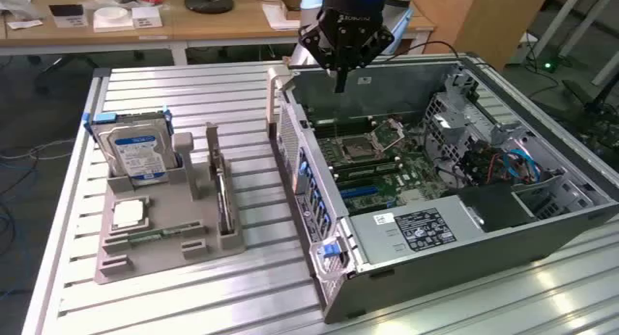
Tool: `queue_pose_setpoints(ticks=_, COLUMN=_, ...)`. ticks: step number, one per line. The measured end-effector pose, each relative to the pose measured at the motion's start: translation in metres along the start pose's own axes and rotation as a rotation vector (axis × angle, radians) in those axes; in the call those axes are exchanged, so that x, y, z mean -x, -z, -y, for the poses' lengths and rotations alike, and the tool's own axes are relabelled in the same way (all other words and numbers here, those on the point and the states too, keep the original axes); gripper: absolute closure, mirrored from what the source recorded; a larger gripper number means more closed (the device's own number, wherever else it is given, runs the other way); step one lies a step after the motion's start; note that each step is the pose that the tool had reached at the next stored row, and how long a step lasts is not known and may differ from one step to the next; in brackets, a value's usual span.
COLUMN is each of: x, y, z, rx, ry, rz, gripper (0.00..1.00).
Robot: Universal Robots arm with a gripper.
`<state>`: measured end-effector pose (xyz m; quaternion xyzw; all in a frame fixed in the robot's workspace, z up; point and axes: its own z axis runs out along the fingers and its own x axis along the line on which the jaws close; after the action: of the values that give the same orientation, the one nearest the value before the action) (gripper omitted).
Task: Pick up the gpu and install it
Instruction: 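Reach for the gpu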
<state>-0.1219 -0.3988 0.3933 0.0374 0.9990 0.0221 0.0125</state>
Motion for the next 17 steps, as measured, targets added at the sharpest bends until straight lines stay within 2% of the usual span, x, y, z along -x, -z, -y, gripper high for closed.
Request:
queue_pose_setpoints(ticks=10, x=-0.0011, y=0.0, z=0.0001, rx=0.0001, ry=0.0, rz=0.0001, gripper=0.89)
queue_pose_setpoints(ticks=17, x=-0.0065, y=0.0002, z=0.0005, rx=0.0, ry=0.0, rz=0.0, gripper=0.89)
